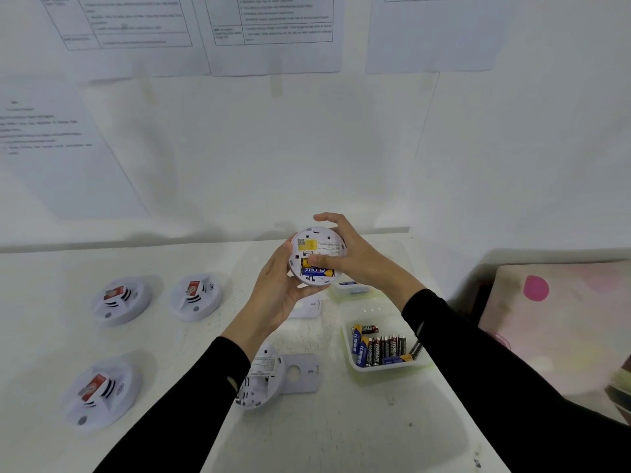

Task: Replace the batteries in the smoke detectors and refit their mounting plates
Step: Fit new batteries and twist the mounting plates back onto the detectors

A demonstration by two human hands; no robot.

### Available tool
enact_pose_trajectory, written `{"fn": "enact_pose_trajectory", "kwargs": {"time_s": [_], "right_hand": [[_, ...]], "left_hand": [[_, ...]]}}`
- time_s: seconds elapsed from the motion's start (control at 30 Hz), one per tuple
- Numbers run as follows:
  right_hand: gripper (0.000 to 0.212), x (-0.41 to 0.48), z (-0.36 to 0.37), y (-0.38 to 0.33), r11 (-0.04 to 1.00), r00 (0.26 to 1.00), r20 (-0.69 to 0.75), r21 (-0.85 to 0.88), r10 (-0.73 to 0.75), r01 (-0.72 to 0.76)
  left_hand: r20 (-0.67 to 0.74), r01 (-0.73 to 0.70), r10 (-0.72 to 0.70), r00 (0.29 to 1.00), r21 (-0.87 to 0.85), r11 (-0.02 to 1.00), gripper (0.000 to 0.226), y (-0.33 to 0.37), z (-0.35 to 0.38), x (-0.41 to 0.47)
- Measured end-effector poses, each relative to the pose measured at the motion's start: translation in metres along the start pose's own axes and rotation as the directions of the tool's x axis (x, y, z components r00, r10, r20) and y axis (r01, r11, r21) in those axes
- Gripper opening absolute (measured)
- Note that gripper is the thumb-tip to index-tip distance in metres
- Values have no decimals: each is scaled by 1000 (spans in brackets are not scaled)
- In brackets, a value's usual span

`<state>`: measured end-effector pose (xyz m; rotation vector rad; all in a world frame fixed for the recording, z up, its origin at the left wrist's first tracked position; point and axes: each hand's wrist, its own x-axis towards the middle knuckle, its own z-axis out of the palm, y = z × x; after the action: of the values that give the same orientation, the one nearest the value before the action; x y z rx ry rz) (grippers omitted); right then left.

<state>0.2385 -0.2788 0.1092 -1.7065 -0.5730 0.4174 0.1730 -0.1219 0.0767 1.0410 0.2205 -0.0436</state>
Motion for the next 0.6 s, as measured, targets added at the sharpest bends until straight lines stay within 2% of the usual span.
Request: {"fn": "enact_pose_trajectory", "kwargs": {"time_s": [0.1,0.17,0.23,0.27,0.3,0.33,0.37,0.43,0.5,0.6], "right_hand": [[67,2,9,2,998,999,26,-40,-48,49],[55,6,12,1,995,1000,8,103,-18,17],[37,14,16,8,954,993,-90,298,70,-41],[32,18,19,13,954,981,-154,293,115,-66],[29,20,24,18,979,968,-206,174,144,-109],[26,21,29,24,989,965,-220,-22,140,-148],[25,21,34,29,956,978,-175,-251,113,-155],[24,22,45,38,813,990,39,-576,132,-85],[24,23,56,47,661,950,183,-749,254,-33],[25,28,69,58,506,930,180,-863,321,-8]], "left_hand": [[-4,-3,3,1000,-15,1000,39,4,-4,-4],[-13,-19,19,1000,-38,999,38,11,-10,-8],[-43,-43,40,998,-65,997,38,21,-19,-12],[-67,-53,48,997,-78,996,38,25,-24,-15],[-95,-64,56,994,-81,995,37,29,-30,-17],[-123,-73,62,990,-81,994,37,32,-35,-20],[-150,-82,69,986,-81,993,37,35,-40,-22],[-188,-96,77,979,-96,991,37,38,-48,-29],[-199,-104,80,977,-111,988,38,40,-53,-35],[-212,-105,78,974,-118,987,41,41,-60,-42]]}}
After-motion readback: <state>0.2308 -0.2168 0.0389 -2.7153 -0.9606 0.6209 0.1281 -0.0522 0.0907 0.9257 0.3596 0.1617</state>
